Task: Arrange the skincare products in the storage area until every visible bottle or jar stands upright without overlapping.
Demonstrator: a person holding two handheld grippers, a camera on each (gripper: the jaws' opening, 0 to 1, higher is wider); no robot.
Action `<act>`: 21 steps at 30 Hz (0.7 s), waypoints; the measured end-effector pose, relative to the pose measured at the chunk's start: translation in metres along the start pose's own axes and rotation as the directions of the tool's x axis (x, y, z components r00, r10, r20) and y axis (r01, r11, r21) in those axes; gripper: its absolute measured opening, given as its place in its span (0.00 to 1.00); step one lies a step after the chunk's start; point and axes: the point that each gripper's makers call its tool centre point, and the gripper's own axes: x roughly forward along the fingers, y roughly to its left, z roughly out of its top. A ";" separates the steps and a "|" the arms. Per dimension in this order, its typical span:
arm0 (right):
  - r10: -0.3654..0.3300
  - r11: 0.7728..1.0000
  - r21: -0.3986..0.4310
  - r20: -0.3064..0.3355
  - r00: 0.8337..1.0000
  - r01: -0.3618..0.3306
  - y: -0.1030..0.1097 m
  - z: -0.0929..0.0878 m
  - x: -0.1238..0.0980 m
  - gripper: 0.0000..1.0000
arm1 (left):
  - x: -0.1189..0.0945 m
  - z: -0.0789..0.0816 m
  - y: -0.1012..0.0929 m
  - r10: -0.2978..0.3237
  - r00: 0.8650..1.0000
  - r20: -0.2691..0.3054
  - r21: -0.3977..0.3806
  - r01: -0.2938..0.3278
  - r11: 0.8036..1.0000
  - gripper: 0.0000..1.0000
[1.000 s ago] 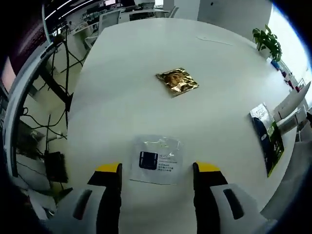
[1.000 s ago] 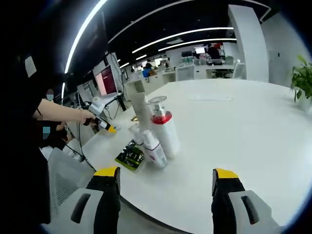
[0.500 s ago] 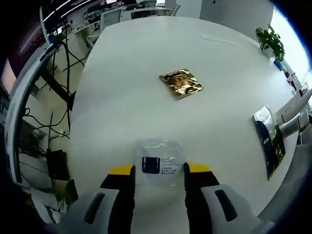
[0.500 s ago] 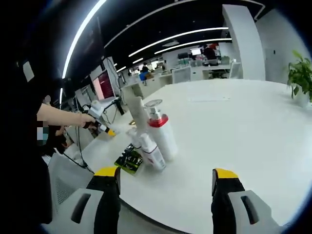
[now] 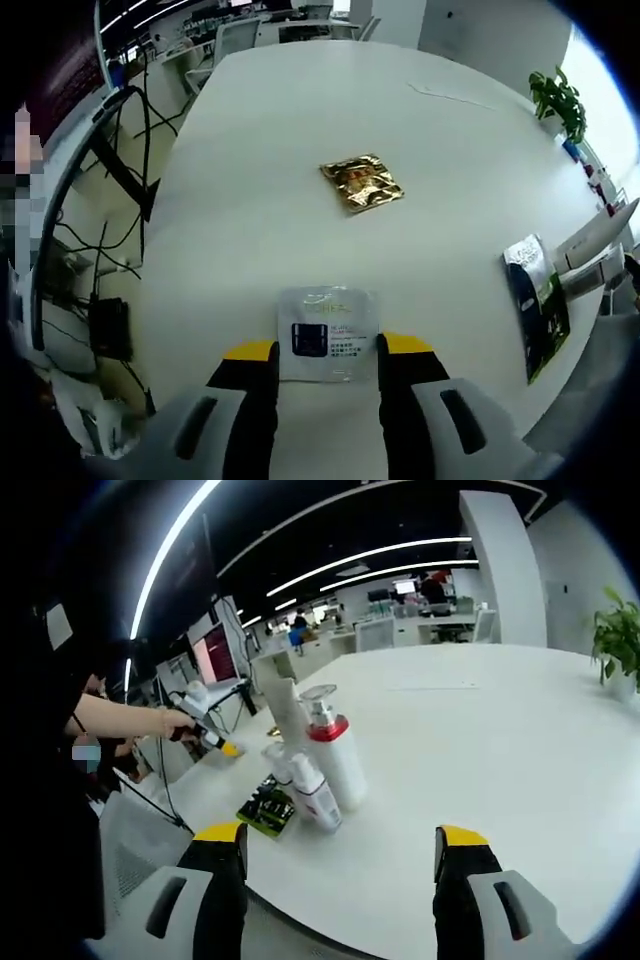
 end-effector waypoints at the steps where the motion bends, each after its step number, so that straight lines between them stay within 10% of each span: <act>1: 0.002 1.000 -0.001 0.001 1.000 -0.002 0.000 0.000 0.000 0.79 | 0.002 0.001 -0.001 -0.003 1.000 -0.001 -0.007 0.003 1.000 0.37; 21: 0.050 0.998 -0.043 0.026 0.998 -0.049 0.012 0.006 -0.002 0.77 | -0.028 -0.013 -0.069 -0.026 0.998 0.058 -0.070 0.030 0.997 0.37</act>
